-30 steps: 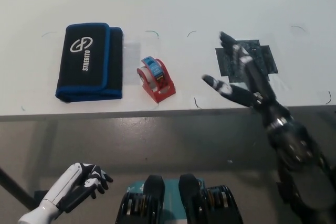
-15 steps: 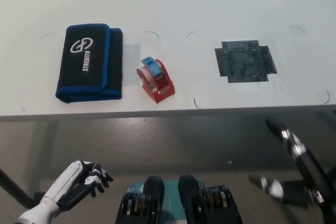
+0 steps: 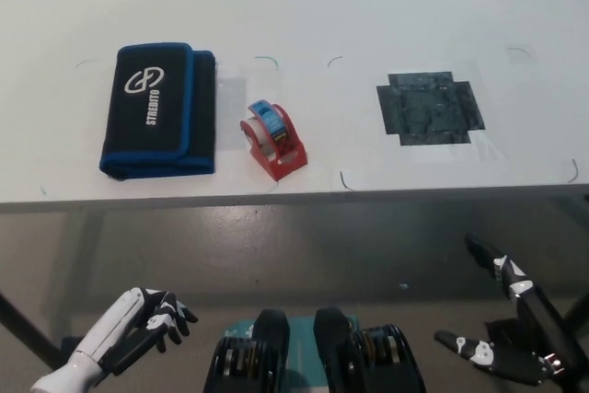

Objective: Use the right hand to move the tape on the right hand side to the notebook on the left hand side

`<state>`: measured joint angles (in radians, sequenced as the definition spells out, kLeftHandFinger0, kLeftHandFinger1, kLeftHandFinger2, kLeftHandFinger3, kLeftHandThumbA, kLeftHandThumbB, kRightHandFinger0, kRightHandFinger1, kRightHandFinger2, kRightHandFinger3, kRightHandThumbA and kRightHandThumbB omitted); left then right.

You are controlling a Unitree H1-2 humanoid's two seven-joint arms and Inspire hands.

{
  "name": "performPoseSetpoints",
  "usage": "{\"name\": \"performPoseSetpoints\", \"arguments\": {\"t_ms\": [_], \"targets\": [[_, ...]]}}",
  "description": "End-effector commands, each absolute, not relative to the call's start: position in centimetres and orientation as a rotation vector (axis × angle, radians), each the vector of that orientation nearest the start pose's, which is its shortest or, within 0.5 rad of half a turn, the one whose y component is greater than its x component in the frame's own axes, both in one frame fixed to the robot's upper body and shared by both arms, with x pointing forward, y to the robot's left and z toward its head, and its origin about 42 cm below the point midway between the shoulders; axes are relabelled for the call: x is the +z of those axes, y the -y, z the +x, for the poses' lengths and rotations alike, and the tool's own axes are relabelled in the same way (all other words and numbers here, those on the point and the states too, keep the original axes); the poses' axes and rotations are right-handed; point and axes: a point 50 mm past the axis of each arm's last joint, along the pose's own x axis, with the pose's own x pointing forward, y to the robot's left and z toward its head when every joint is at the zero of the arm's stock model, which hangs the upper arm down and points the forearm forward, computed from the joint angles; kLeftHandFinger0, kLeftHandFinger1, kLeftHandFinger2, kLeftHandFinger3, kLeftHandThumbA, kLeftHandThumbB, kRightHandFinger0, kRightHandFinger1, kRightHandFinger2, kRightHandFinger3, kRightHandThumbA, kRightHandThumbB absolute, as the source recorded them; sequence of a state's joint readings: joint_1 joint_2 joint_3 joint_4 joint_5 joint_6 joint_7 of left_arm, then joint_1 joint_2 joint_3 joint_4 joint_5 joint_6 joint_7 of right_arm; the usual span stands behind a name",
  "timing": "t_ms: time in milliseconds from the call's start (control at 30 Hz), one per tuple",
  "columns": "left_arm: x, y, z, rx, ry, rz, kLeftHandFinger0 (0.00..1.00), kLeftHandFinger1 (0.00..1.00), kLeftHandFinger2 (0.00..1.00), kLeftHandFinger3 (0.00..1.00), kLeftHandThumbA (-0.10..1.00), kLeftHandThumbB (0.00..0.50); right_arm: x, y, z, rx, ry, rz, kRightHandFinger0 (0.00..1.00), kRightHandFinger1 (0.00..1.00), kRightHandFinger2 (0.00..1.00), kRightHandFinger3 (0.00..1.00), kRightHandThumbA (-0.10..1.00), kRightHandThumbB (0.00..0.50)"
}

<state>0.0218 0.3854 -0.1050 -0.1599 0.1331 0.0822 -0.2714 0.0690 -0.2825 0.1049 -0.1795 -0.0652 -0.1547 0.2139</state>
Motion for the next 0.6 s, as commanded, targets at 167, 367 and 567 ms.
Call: {"name": "performPoseSetpoints", "arguments": {"t_ms": [167, 367, 567], "targets": [[14.64, -29.12, 27.56, -0.387, 0.03, 0.553, 0.35, 0.4, 0.54, 0.84, 0.82, 0.123, 14.23, 24.8, 26.0, 0.387, 0.292, -0.421, 1.0, 1.0, 1.0, 1.0, 0.96, 0.286], [14.58, -29.11, 27.68, -0.387, 0.033, 0.555, 0.35, 0.4, 0.51, 0.78, 0.83, 0.129, 14.23, 24.71, 25.92, 0.402, 0.277, -0.472, 1.0, 1.0, 1.0, 1.0, 1.0, 0.292], [14.49, -29.19, 27.15, -0.382, 0.014, 0.545, 0.37, 0.4, 0.52, 0.79, 0.82, 0.121, 14.19, 24.59, 25.82, 0.396, 0.265, -0.505, 1.0, 1.0, 1.0, 1.0, 1.0, 0.3]]}}
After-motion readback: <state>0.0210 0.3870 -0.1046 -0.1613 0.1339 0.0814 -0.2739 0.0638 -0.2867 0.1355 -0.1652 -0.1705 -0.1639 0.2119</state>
